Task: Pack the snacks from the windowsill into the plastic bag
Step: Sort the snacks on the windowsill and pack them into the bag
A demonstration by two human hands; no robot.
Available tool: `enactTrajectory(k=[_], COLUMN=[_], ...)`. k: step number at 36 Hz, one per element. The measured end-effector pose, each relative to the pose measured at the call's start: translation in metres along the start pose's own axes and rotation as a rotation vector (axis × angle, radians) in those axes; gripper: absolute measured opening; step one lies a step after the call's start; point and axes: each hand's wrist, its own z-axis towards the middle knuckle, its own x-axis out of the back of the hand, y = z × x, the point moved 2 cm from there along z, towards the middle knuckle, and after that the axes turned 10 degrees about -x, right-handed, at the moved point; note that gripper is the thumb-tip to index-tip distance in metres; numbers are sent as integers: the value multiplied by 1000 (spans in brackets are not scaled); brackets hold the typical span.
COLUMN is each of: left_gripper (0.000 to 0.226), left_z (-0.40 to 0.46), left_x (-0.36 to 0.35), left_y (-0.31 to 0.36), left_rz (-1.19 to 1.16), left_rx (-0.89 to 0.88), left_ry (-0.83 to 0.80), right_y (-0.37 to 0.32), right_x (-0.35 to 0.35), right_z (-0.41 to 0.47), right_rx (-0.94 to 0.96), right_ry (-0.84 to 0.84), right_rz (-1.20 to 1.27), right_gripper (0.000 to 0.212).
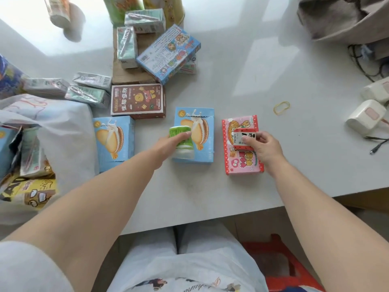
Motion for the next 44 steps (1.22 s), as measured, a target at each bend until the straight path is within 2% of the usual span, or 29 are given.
enactTrajectory(k=[4,7,13,16,18,21,24,26,29,31,33,35,39,44], left_gripper=[25,17,40,29,37,30,48,47,33,40,58,74,64,67], left_z=[14,15,8,-3,-11,-22,-37,-47,-65,-81,-101,-118,-168,-216], left_x=[-3,-6,1,0,3,-1,-5,-1,12,26,47,72,121,185], left_y=[9,16,4,0,-2,-2,-4,-9,-11,-9,-4,-4,-2,-22], left_rz=[-163,-153,-103,-145,-187,-192,-116,-121,-168,-193,-203,-212,-194,-218], left_rx=[-85,-83,45,25,2,-42,-50,-48,-85,-134,-181,-223,-318,-437], left_ry=[59,5,-81,-117,-119,-120,-97,-50,-4,28,97,201,415,729], right_y=[4,12,21,27,27,25,28,31,23,9,-9,-29,-67,-93], right_x=[-22,-35,-33,-33,-36,-39,-45,-49,-58,-70,-86,-107,-163,-242], right_z=[10,11,6,2,-1,-3,-13,-22,-40,-55,-69,-84,-123,-171], right_rx=[-22,-28,-38,-20,-7,-25,-97,-132,-128,-86,-28,38,182,269], right_ry=[-31,-4,-33,-16,3,-4,-74,-117,-167,-215,-270,-318,-421,-594], right_rz=[5,0,-44,-64,-72,-40,-8,10,29,39,35,4,-60,-77], right_gripper=[17,17,17,16,15,16,18,18,17,13,13,15,18,18])
